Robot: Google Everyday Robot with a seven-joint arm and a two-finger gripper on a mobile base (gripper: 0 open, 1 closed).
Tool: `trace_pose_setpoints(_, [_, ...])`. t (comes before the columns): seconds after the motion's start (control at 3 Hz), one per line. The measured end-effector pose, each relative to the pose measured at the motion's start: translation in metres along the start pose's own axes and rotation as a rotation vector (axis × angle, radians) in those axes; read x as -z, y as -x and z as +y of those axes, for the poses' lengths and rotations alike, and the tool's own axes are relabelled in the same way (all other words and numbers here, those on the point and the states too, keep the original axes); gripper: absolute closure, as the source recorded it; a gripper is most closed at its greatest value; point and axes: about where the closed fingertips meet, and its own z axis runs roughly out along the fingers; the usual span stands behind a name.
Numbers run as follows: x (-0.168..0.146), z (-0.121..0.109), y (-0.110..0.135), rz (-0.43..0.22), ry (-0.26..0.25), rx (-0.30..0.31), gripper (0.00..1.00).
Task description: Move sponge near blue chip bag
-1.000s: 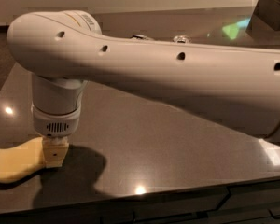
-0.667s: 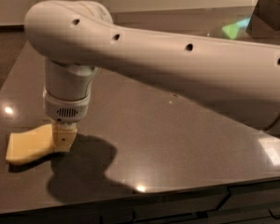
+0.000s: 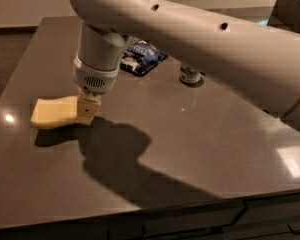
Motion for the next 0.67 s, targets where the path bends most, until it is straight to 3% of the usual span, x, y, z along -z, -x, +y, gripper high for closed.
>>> trace_pose_setpoints(0.67, [0.045, -0.063, -0.062, 0.079, -0.134, -0.121, 1.0])
